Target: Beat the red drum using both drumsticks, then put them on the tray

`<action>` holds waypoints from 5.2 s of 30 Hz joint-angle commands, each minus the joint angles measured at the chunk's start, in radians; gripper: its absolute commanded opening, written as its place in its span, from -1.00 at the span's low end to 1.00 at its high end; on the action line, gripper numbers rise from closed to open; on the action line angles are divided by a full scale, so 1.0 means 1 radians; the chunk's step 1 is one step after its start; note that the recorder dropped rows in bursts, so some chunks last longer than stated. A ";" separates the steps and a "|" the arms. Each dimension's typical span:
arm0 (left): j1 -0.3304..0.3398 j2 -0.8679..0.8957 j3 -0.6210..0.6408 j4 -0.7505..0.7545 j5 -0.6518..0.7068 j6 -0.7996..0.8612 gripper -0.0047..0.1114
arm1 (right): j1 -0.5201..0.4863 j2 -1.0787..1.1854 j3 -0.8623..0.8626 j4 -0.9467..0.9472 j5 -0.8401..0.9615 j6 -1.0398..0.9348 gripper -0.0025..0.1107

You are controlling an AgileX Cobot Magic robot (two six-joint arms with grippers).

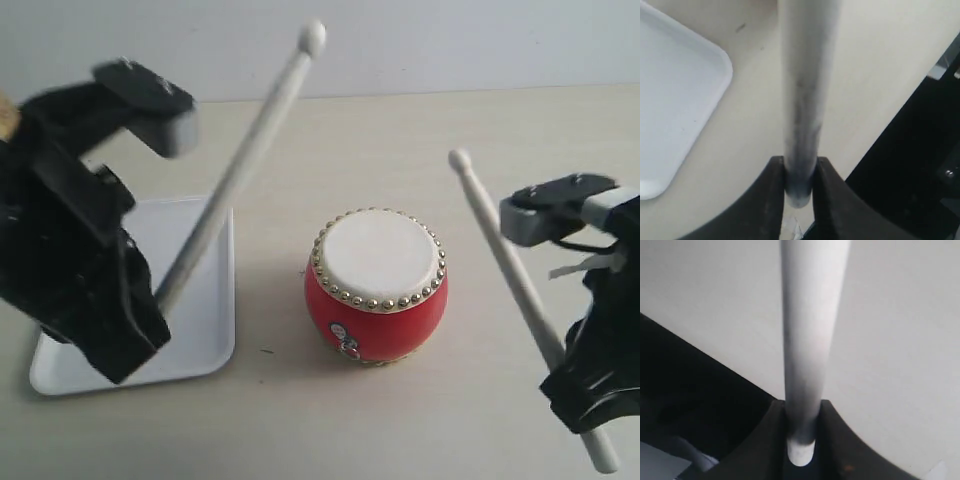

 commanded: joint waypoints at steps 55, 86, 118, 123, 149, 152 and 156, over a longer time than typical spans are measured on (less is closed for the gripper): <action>0.497 -0.467 0.461 -0.124 -0.165 0.029 -0.92 | 0.259 0.498 -0.403 0.432 -0.336 -0.112 -0.96; 0.732 0.401 0.083 -0.309 -0.070 0.102 -0.92 | 0.270 1.219 -1.219 0.284 0.005 0.391 -0.96; 0.732 0.554 0.076 -0.307 -0.034 0.127 -0.92 | 0.270 1.257 -1.219 0.333 0.005 0.391 -0.96; 0.732 0.554 0.059 -0.307 -0.032 0.127 -0.92 | 0.270 1.262 -1.219 0.346 0.005 0.393 -0.96; 0.732 0.554 0.045 -0.308 -0.027 0.131 -0.92 | 0.270 1.271 -1.219 0.342 0.005 0.391 -0.96; 0.732 0.554 0.045 -0.308 -0.027 0.131 -0.92 | 0.270 1.271 -1.219 0.344 0.005 0.388 -0.96; 0.732 0.554 0.045 -0.308 -0.027 0.131 -0.92 | 0.270 1.271 -1.219 0.344 0.005 0.388 -0.96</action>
